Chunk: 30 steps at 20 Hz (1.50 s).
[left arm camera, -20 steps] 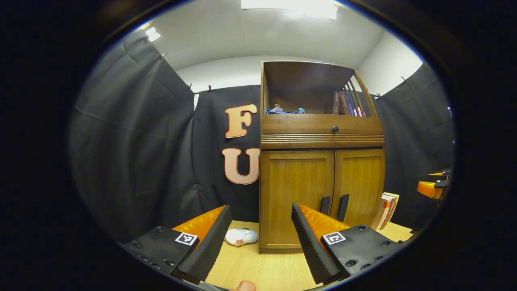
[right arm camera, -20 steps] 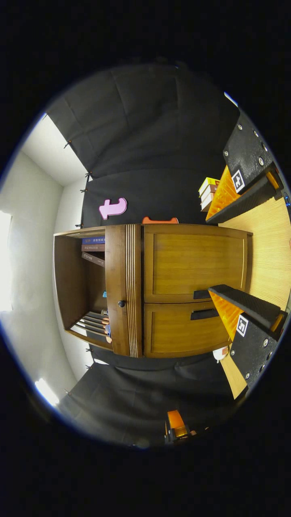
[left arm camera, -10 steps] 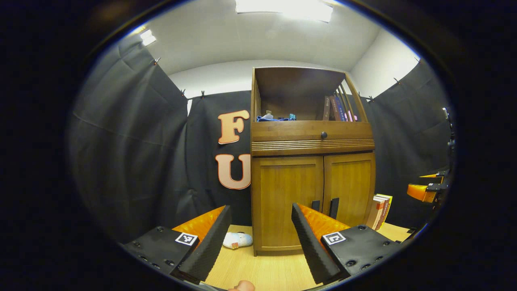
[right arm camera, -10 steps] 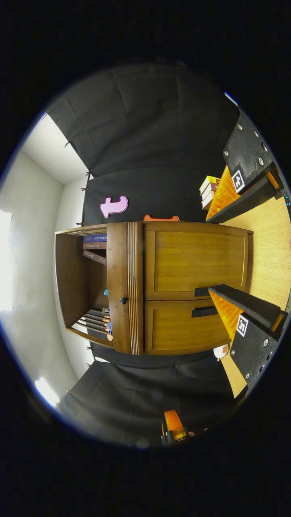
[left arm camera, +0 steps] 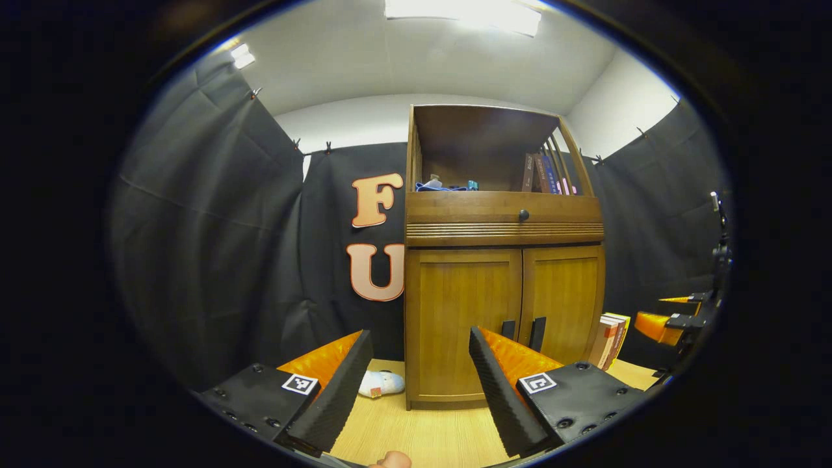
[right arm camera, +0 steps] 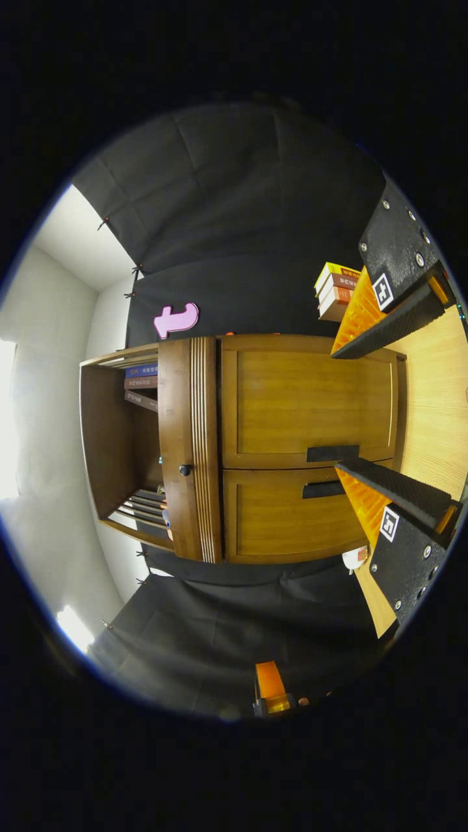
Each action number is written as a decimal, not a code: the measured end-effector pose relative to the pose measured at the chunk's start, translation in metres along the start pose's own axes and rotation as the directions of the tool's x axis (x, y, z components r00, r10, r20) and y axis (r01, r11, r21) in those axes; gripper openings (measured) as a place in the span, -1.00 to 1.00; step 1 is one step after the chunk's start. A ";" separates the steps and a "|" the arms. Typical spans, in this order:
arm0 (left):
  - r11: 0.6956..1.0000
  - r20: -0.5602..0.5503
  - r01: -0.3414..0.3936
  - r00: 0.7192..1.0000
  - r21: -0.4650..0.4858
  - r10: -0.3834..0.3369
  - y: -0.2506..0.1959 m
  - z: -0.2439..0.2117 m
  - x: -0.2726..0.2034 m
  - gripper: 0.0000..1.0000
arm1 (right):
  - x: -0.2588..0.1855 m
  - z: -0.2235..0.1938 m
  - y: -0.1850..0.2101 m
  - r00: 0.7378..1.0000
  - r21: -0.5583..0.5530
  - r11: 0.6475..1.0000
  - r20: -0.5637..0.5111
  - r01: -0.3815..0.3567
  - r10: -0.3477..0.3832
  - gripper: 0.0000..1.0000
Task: Open the right door of the double-door shoe cabinet with the right hand, and open the left door with the left hand.
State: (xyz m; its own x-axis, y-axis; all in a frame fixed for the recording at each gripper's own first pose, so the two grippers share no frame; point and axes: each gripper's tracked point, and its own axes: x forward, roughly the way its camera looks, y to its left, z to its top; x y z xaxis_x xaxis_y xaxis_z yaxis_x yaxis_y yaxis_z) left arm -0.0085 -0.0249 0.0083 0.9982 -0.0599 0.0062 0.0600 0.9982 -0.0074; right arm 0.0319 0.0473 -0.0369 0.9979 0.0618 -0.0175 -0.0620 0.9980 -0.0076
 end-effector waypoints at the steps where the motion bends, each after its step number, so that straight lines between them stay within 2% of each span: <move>1: 1.000 0.003 0.001 1.000 0.001 -0.001 0.002 0.000 -0.001 0.93 | 0.009 -0.007 0.006 1.000 -0.011 1.000 -0.002 -0.002 0.002 0.87; 2: 1.000 0.006 0.003 1.000 0.000 -0.003 0.003 0.001 -0.002 0.97 | 0.017 -0.014 0.011 1.000 -0.023 1.000 -0.003 -0.004 0.004 0.87; 6: 1.000 0.012 -0.003 1.000 -0.005 0.003 0.011 0.001 -0.004 0.93 | 0.051 -0.043 0.034 1.000 -0.032 0.999 -0.004 -0.026 0.026 0.87; 7: 1.000 0.014 -0.012 1.000 -0.001 0.012 0.016 0.002 -0.006 0.97 | 0.060 -0.050 0.037 1.000 -0.027 0.999 -0.005 -0.024 0.024 1.00; 8: 1.000 0.018 -0.017 1.000 0.000 0.017 0.018 0.003 -0.006 0.97 | 0.067 -0.055 0.040 1.000 -0.020 1.000 -0.008 -0.020 0.020 0.87; 11: 1.000 0.026 -0.020 0.999 0.004 0.020 0.023 0.005 -0.005 0.94 | 0.092 -0.070 0.049 0.999 0.011 1.000 -0.024 -0.026 0.027 0.86; 12: 1.000 0.033 -0.022 0.999 0.001 0.022 0.025 0.008 -0.003 0.92 | 0.103 -0.072 0.052 0.999 0.022 0.999 -0.023 -0.028 0.028 1.00; 13: 1.000 0.037 -0.024 0.999 -0.002 0.024 0.025 0.007 0.000 0.93 | 0.112 -0.075 0.053 0.999 0.029 0.999 -0.025 -0.025 0.026 0.86; 14: 1.000 0.033 -0.024 0.999 0.000 0.024 0.025 0.006 0.002 0.97 | 0.121 -0.079 0.056 0.999 0.032 0.999 -0.026 -0.029 0.030 0.85; 15: 1.000 0.027 -0.017 1.000 0.001 0.017 0.026 0.002 0.005 0.93 | 0.130 -0.081 0.057 0.999 0.034 0.999 -0.028 -0.027 0.028 1.00; 16: 1.000 0.024 -0.002 1.000 -0.001 0.002 0.023 0.000 0.010 0.94 | 0.139 -0.084 0.058 0.999 0.036 0.999 -0.032 -0.026 0.027 0.99; 17: 1.000 0.022 0.013 1.000 -0.006 -0.012 0.020 -0.001 0.015 0.94 | 0.148 -0.088 0.059 0.999 0.039 0.999 -0.039 -0.026 0.027 0.84; 21: 1.000 0.023 0.007 1.000 0.004 -0.007 0.028 -0.004 0.034 0.99 | 0.183 -0.101 0.069 0.997 0.068 0.997 -0.073 -0.034 0.039 0.72; 22: 1.000 0.022 -0.002 1.000 0.008 0.002 0.032 -0.005 0.040 0.93 | 0.191 -0.104 0.069 0.996 0.074 0.997 -0.082 -0.032 0.038 0.56; 23: 1.000 0.020 -0.009 1.000 0.013 0.008 0.034 -0.007 0.045 0.93 | 0.200 -0.108 0.071 0.995 0.077 0.997 -0.089 -0.032 0.038 0.63; 24: 1.000 0.018 -0.012 1.000 0.016 0.012 0.036 -0.009 0.050 0.93 | 0.208 -0.111 0.072 0.995 0.081 0.996 -0.097 -0.031 0.039 0.60; 29: 0.999 0.017 -0.031 0.999 0.017 0.031 0.047 -0.012 0.062 0.99 | 0.238 -0.119 0.078 0.992 0.091 0.996 -0.121 -0.022 0.033 0.29; 30: 0.999 0.016 -0.037 0.999 0.019 0.036 0.047 -0.012 0.062 0.97 | 0.242 -0.119 0.078 0.992 0.094 0.995 -0.123 -0.021 0.032 0.38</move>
State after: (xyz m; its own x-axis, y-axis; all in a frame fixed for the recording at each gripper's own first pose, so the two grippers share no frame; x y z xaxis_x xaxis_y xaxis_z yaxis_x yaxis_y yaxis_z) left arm 0.0566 0.0185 -0.0042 0.9995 -0.0234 0.0221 0.0232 0.9997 0.0110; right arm 0.2668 0.1388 -0.1612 0.9857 0.0924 -0.1410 -0.0806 0.9929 0.0871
